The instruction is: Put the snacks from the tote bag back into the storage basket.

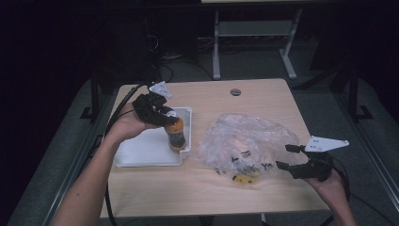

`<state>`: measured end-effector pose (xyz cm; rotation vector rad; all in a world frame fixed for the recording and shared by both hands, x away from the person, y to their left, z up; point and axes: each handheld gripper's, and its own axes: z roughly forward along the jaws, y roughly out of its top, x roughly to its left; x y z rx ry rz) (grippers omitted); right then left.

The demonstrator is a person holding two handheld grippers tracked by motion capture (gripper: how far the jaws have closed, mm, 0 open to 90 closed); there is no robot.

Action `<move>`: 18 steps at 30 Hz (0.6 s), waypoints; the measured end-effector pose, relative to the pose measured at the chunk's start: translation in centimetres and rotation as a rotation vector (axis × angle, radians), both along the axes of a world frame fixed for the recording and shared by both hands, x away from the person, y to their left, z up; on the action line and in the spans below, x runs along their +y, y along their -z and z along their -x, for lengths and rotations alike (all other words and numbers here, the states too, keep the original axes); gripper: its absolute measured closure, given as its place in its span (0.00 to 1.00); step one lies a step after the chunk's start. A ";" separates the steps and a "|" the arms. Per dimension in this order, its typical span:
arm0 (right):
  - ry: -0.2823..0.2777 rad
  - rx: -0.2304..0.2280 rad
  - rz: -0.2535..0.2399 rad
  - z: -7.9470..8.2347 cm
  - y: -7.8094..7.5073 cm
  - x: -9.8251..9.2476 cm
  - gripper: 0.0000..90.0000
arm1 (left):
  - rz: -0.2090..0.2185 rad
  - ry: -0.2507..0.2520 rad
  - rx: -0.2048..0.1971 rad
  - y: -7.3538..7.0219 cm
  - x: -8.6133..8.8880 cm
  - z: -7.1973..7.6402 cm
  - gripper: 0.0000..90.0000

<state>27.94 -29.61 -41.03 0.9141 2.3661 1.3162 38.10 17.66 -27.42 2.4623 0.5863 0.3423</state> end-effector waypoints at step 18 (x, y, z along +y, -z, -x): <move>-0.005 0.001 0.003 0.0 0.0 0.1 0.27 | -0.004 0.001 0.027 2.4 -0.1 -0.3 0.66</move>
